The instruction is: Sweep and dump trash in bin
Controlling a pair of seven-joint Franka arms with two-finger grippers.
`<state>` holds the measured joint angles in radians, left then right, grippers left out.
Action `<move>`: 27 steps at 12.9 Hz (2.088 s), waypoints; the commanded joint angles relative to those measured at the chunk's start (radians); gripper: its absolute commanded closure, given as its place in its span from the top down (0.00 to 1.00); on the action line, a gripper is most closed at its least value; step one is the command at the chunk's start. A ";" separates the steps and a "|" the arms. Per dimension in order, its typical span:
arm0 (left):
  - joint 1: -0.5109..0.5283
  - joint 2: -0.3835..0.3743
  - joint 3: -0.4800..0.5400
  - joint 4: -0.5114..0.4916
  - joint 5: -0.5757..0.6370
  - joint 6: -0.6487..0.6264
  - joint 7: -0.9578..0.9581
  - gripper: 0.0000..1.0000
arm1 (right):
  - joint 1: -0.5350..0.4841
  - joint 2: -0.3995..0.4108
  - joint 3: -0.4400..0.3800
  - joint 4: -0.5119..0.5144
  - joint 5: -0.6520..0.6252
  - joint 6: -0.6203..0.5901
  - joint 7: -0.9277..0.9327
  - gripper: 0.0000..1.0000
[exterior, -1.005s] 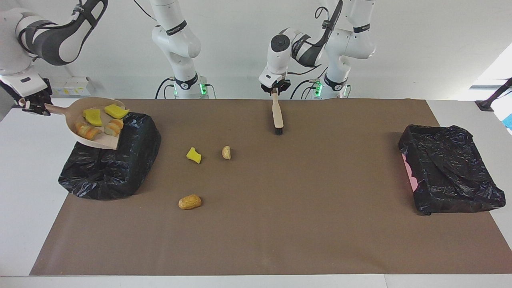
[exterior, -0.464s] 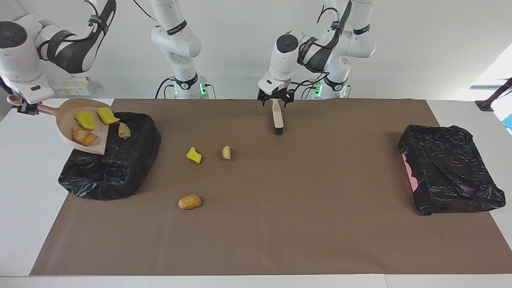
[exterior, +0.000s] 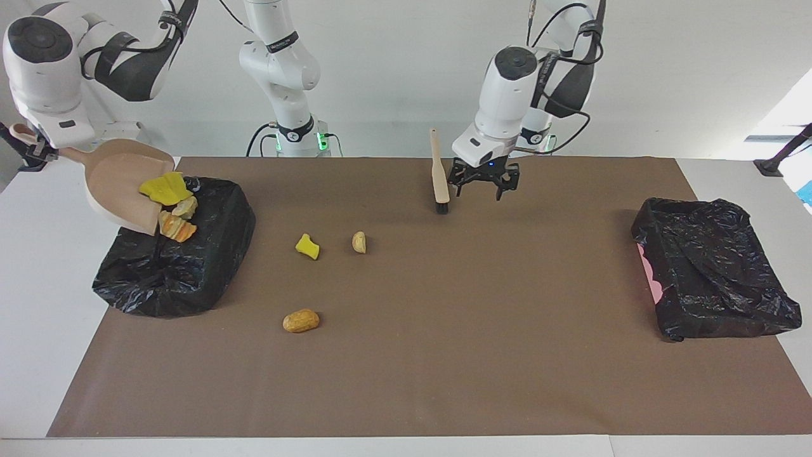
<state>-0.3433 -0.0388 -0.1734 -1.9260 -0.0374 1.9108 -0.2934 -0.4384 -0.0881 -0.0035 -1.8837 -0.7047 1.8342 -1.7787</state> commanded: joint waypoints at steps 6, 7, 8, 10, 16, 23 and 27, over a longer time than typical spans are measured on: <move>0.114 0.000 0.196 0.327 0.060 -0.264 0.365 1.00 | 0.001 -0.094 0.039 -0.017 -0.073 0.003 0.002 0.00; 0.125 0.003 0.198 0.373 0.060 -0.304 0.399 1.00 | 0.001 -0.102 0.039 -0.012 -0.076 0.003 0.001 0.00; 0.148 0.011 0.196 0.415 0.059 -0.340 0.424 1.00 | 0.000 -0.104 0.039 0.000 -0.079 0.003 -0.007 0.00; 0.185 0.013 0.183 0.433 0.056 -0.368 0.431 1.00 | 0.000 -0.102 0.049 0.021 -0.076 0.002 -0.005 0.00; 0.185 0.002 0.184 0.433 0.051 -0.384 0.428 1.00 | 0.001 -0.107 0.171 0.025 0.120 -0.082 0.022 0.00; 0.228 -0.007 0.152 0.426 0.043 -0.391 0.428 1.00 | 0.003 -0.085 0.316 -0.006 0.416 -0.177 0.313 0.00; 0.228 -0.020 0.161 0.418 0.043 -0.398 0.424 1.00 | 0.068 -0.010 0.353 -0.002 0.566 -0.174 0.529 0.00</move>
<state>-0.1361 -0.0510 -0.0028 -1.5213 -0.0017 1.5396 0.1267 -0.4072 -0.1349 0.3432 -1.8956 -0.1992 1.6664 -1.3557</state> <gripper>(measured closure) 0.000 0.670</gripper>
